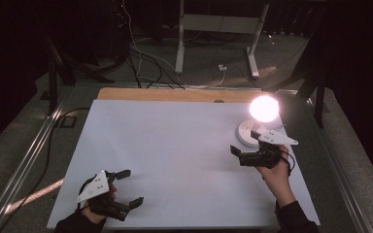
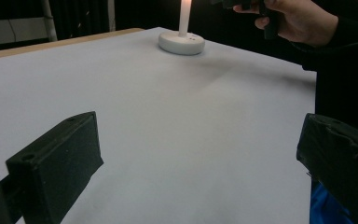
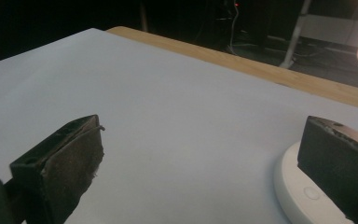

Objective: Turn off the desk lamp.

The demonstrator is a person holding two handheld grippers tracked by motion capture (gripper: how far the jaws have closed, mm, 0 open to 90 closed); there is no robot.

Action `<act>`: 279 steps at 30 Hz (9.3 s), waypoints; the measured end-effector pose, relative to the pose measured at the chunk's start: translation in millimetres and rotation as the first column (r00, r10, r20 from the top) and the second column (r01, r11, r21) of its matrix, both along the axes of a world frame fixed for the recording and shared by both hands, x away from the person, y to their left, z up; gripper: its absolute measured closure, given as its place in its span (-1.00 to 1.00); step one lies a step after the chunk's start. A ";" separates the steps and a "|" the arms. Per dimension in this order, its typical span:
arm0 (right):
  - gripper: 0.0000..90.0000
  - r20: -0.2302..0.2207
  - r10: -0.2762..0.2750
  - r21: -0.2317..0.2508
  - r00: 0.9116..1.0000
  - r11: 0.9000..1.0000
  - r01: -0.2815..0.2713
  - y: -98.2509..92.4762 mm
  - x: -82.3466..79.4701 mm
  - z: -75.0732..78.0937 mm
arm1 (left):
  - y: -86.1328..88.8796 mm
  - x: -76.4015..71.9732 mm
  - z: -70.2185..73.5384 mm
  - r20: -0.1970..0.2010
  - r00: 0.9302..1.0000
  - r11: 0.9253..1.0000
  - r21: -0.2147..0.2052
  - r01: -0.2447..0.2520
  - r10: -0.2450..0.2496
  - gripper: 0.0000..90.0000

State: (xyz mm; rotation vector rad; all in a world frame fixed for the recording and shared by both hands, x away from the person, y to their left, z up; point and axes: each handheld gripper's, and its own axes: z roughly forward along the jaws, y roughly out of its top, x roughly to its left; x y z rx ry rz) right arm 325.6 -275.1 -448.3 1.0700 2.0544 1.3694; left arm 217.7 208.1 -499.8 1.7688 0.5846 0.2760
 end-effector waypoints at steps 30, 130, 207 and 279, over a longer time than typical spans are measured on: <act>0.14 -0.055 -0.227 -0.067 0.972 0.973 0.223 -30.2 32.7 -21.6 | 0.4 0.2 -0.2 -0.004 1.000 1.000 -0.004 -0.001 0.001 -0.99; 1.00 -0.135 -0.330 -0.169 0.934 0.937 0.306 -32.4 64.0 -44.0 | 1.0 1.2 -0.5 -0.016 1.000 1.000 -0.011 -0.009 0.009 -0.99; 1.00 -0.136 -0.334 -0.192 0.933 0.933 0.306 -27.2 65.9 -48.0 | 1.0 1.2 -0.6 -0.022 1.000 1.000 -0.022 -0.007 0.007 -0.99; -1.00 -0.141 -0.034 -0.033 0.989 0.999 0.030 -15.6 19.4 -25.5 | 2.9 0.5 1.4 -0.013 1.000 0.999 -0.031 -0.006 0.006 -0.99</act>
